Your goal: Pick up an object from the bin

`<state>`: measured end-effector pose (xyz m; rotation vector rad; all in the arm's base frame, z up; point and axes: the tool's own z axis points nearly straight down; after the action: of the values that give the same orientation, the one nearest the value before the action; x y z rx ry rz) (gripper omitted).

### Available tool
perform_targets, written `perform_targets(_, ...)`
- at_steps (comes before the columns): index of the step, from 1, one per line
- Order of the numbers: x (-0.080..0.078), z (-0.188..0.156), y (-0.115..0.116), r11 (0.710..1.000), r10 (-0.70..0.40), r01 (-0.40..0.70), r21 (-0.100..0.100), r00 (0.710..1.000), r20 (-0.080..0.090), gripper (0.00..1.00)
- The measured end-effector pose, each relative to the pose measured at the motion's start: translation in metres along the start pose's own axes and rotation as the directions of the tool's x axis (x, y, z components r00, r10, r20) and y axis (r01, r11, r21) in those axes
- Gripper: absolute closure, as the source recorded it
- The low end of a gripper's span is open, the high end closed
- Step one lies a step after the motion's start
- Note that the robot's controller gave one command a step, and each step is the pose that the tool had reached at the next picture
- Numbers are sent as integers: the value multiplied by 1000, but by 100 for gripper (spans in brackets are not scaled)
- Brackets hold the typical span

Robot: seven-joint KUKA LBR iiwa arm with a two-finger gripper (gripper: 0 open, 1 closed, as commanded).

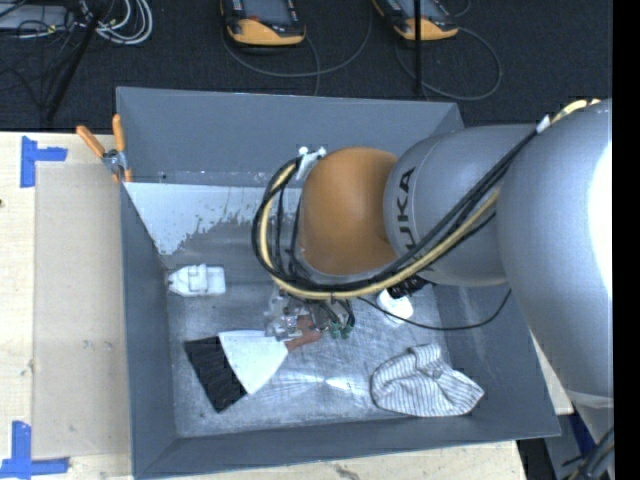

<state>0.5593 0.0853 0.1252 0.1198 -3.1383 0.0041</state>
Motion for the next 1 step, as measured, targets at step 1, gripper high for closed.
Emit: perform_targets(1,0,-1,2,1000,-2,2,-3,1000,1,0)
